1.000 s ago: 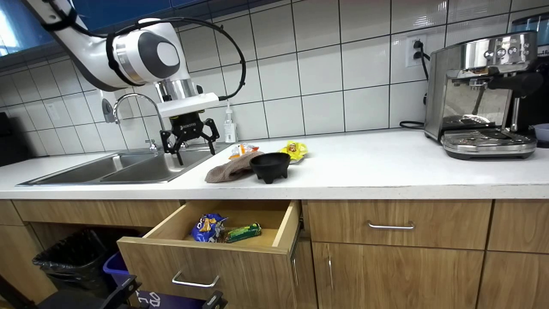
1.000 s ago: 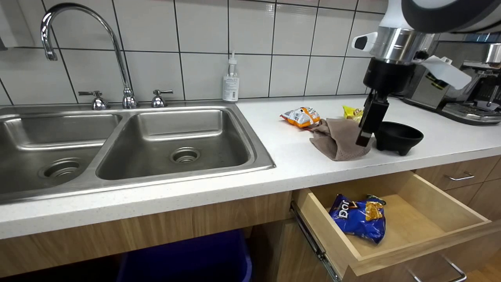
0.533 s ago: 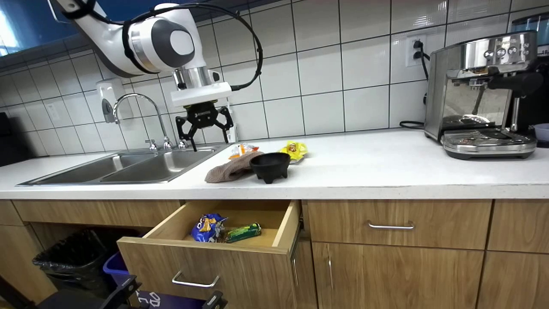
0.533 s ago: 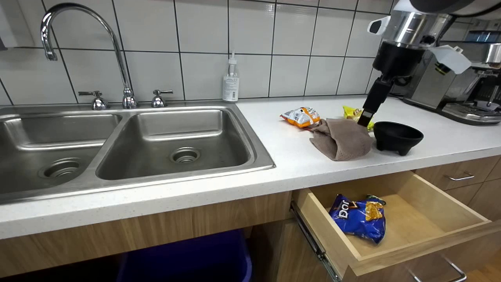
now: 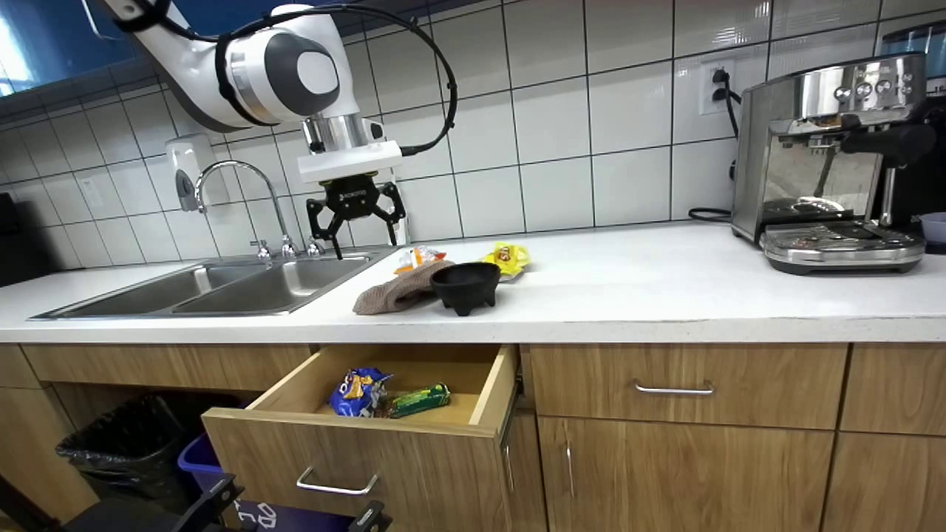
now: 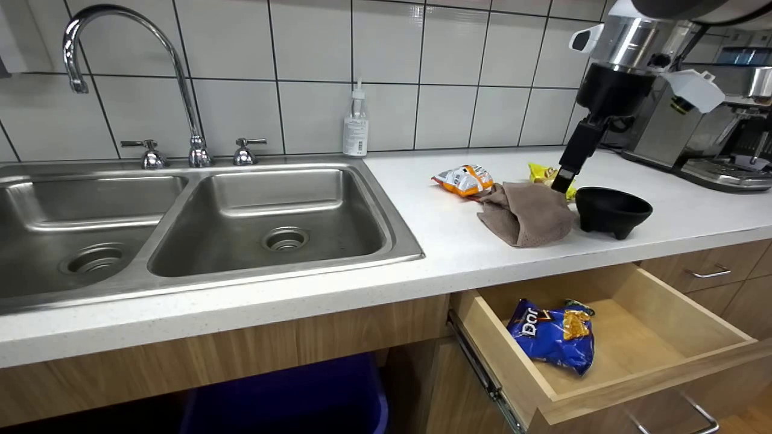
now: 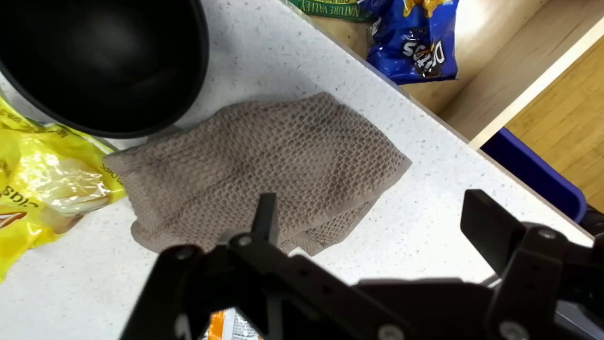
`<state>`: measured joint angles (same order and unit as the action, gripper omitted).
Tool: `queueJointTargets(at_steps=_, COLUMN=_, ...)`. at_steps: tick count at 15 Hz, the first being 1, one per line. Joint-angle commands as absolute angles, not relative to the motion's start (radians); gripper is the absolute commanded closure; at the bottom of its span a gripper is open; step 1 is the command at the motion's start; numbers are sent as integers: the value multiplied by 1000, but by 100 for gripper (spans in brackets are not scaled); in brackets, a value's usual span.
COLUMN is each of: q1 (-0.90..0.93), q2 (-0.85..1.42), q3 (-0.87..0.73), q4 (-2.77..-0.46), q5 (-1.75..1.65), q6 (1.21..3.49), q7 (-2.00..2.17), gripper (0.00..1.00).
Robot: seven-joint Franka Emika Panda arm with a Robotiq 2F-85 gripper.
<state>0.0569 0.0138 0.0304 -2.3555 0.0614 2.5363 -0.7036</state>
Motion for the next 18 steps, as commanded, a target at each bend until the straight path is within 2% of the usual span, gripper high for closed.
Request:
queueJointTargets(at_steps=1, q1=51, q2=13, q3=38, q4=-2354, q5=59, q6=2533, q7=-700, gripper=0)
queueJointTargets(at_steps=18, q1=-1, q2=173, q3=0, q4=-2130, q5=105, q6=2511, q7=-184, gripper=0)
